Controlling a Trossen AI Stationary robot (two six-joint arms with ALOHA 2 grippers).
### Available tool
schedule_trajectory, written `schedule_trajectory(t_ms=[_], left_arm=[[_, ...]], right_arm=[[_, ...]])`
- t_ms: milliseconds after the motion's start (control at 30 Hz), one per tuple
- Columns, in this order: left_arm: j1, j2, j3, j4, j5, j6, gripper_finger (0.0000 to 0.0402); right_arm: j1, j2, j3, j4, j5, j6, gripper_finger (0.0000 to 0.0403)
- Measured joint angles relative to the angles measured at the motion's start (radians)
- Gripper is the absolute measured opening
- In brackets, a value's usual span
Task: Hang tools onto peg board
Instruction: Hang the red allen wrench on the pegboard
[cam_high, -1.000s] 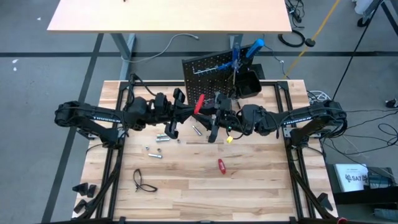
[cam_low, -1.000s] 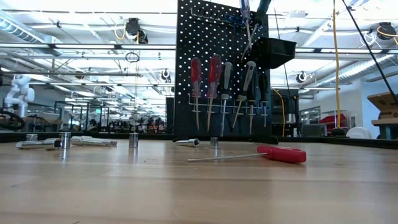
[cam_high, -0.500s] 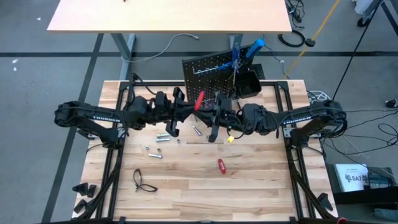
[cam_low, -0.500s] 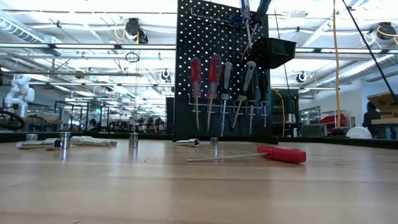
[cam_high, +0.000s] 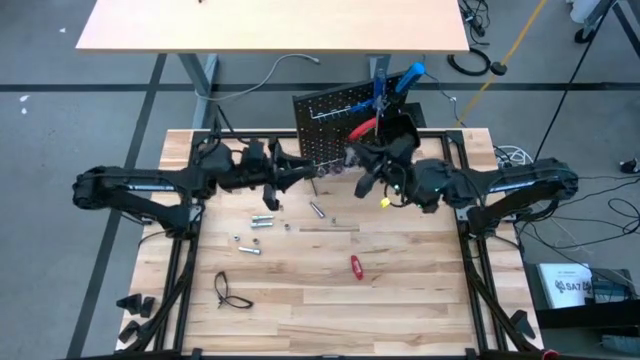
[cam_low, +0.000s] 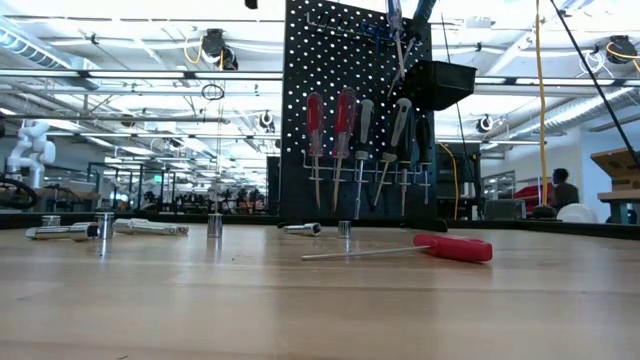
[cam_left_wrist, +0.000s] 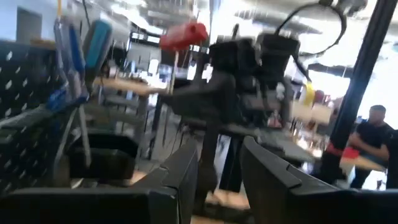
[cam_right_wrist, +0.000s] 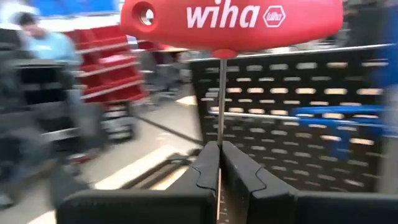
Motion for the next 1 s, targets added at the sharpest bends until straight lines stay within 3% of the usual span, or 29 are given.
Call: schedule_trajectory(t_ms=[167,567,833,1000], left_arm=[[0.024,-0.054,0.000,-0.107,-0.001,0.030,0.0122],[0.040,-0.057,0.000,-0.117,-0.006,0.024,0.0122],[0.040,-0.057,0.000,-0.118,-0.006,0.024,0.0122],[0.040,-0.057,0.000,-0.154,-0.006,0.024,0.0122]], right_arm=[[-0.007,0.003,0.000,-0.088,0.158,0.040,0.0000],[-0.108,0.106,0.000,-0.094,0.134,0.046,0.0000],[-0.206,0.122,-0.001,-0.095,0.020,0.069,0.0000],[-0.237,0.123,-0.001,-0.094,0.010,0.069,0.0000]])
